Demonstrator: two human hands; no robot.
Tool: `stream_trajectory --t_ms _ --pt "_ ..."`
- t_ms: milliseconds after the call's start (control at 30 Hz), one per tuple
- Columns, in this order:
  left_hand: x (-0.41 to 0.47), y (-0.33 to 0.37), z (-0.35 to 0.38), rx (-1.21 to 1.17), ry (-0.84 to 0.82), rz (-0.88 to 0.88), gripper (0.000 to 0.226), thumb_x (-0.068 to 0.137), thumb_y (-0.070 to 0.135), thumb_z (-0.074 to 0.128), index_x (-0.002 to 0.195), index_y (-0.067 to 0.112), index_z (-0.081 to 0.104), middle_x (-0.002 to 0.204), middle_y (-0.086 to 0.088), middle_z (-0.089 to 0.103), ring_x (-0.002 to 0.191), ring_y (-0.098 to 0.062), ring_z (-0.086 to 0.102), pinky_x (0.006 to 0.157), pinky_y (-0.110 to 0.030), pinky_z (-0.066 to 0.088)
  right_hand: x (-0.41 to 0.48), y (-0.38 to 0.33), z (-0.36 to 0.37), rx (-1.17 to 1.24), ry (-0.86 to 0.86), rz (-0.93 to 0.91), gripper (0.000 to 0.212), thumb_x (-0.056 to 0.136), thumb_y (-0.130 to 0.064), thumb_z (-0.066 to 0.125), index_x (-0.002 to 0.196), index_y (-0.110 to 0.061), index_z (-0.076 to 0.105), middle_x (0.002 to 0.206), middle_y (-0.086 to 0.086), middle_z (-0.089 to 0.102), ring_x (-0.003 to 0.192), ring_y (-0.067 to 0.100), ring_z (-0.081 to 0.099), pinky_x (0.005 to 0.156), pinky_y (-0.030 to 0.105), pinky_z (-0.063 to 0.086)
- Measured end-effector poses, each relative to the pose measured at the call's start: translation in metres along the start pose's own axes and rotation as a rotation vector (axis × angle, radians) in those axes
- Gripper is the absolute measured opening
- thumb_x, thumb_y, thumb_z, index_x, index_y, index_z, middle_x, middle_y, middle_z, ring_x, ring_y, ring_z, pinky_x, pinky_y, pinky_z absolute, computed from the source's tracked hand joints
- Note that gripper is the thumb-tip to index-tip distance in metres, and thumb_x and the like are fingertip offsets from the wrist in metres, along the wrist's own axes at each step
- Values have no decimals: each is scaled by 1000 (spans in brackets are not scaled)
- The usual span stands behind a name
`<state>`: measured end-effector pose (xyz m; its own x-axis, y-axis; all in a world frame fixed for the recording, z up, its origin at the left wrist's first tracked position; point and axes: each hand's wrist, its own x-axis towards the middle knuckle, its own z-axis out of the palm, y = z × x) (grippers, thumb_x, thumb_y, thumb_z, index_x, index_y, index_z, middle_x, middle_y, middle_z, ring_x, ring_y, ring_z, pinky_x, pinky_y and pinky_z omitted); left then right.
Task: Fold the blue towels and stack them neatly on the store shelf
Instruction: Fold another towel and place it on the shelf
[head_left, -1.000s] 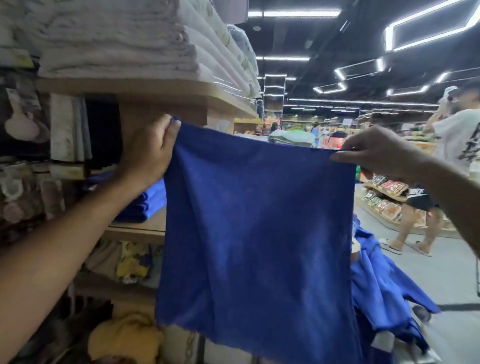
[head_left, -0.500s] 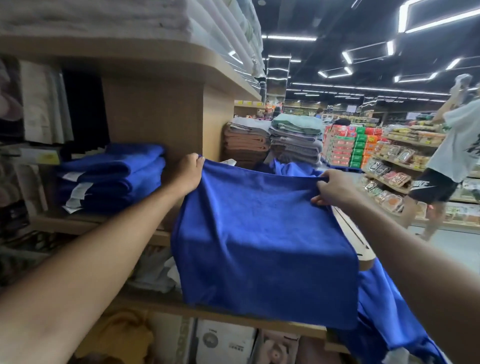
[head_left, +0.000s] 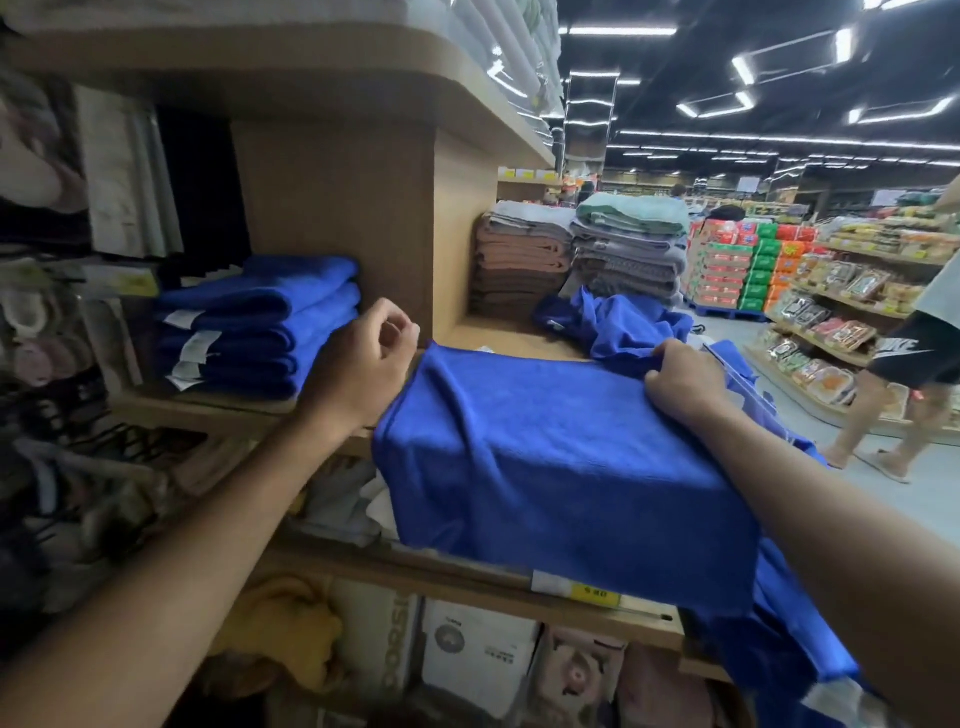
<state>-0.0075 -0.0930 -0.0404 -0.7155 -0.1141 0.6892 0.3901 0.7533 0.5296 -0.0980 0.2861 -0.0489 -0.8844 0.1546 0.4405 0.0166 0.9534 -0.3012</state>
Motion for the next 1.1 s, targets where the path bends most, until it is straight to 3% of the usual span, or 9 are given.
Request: stream_trajectory --t_ms 100,167,267,400,500,633,800,967,1100 --pt "-87 -10 -23 -251 85 23 28 100 43 48 84 21 57 67 2 63 52 -12 59 51 -28 46 1 -1 2 15 0 -6 20 81 -10 55 99 -12 63 101 22 69 94 40 63 70 36 39" --pt "-137 -14 -21 -349 56 -96 30 98 47 50 84 23 61 67 -1 63 47 -13 56 45 -26 43 2 -2 2 14 7 -2 20 82 -9 56 100 -10 64 102 23 70 94 41 64 71 35 38" --pt "-179 -12 -1 -510 -1 -325 17 91 49 67 94 33 65 87 0 70 58 -17 65 45 -27 48 1 -3 1 5 20 -1 22 82 -9 58 103 -6 65 103 25 70 98 42 64 72 35 38" --pt "-186 -5 20 -702 -88 -507 37 83 34 76 115 26 61 104 10 71 63 -18 69 50 -22 51 -3 -5 -3 8 10 -6 21 83 -8 57 102 -4 66 103 27 69 100 44 62 73 35 37" --pt "-183 -6 27 -762 -77 -536 27 88 20 76 111 21 64 95 -1 73 50 -12 59 44 -20 43 -7 -7 -6 2 10 -1 21 84 -7 56 103 -4 65 104 27 69 101 43 62 73 35 38" --pt "-183 -20 22 -781 -96 -493 23 78 47 76 92 29 69 72 1 66 49 -8 52 43 -17 38 -9 -9 -9 -18 19 -4 22 85 -7 55 105 -3 65 107 28 69 103 44 62 80 41 46" --pt "-186 -46 11 -950 -143 -450 24 80 54 76 88 34 64 66 4 58 38 -12 47 35 -20 34 -8 -11 -7 -15 6 5 22 85 -8 55 104 -5 64 107 25 68 102 42 61 77 39 41" --pt "-195 -66 1 -734 -255 -456 42 75 66 75 80 25 68 55 -1 53 40 -16 46 40 -23 36 -7 -11 -6 -16 -6 12 20 86 -8 55 103 -5 64 106 25 68 102 41 61 74 37 37" --pt "-203 -69 -1 -787 -221 -612 28 79 47 79 75 21 71 59 -11 49 41 -18 45 41 -27 33 -7 -11 -6 -10 4 15 22 86 -8 54 104 -5 66 106 24 68 101 41 61 75 37 38"
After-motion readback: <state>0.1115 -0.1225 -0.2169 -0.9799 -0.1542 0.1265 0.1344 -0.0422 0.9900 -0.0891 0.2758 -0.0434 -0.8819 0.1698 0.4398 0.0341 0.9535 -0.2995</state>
